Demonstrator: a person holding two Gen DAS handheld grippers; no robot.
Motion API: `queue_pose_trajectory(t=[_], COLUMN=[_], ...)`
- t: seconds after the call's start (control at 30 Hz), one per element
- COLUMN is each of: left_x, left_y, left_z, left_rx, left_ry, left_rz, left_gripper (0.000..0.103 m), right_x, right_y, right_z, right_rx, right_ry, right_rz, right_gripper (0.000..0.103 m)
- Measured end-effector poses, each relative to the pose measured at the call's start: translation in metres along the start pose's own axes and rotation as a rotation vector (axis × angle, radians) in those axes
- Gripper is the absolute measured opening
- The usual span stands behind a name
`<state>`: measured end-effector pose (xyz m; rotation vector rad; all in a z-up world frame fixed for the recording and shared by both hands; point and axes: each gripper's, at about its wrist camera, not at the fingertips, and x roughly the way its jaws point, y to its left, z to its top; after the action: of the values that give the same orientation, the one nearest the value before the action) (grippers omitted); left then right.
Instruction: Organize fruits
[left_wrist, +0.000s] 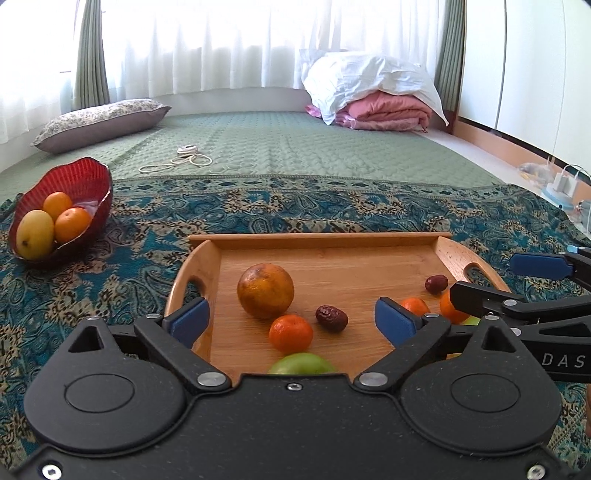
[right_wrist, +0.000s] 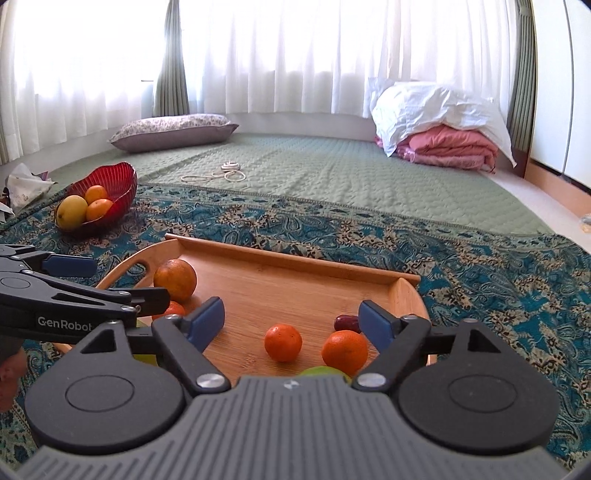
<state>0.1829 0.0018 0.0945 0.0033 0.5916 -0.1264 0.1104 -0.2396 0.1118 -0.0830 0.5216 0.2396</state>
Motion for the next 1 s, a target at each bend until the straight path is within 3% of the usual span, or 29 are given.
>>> queue_pose_trajectory(t=[0.5, 1.0], left_x=[-0.040, -0.047], left_y=[0.001, 0.003], left_z=[-0.035, -0.090], left_rx=[-0.005, 0.002], left_ry=[-0.053, -0.013], left_rz=[0.056, 0.100], left_gripper=[0.099, 0.100], right_x=[-0.029, -0.036], right_y=[0.016, 0.022], right_z=[-0.030, -0.080], right_rx=[0.002, 0.032], right_ry=[-0.048, -0.019], right_rz=[-0.032, -0.083], right_gripper=[0.095, 0.103])
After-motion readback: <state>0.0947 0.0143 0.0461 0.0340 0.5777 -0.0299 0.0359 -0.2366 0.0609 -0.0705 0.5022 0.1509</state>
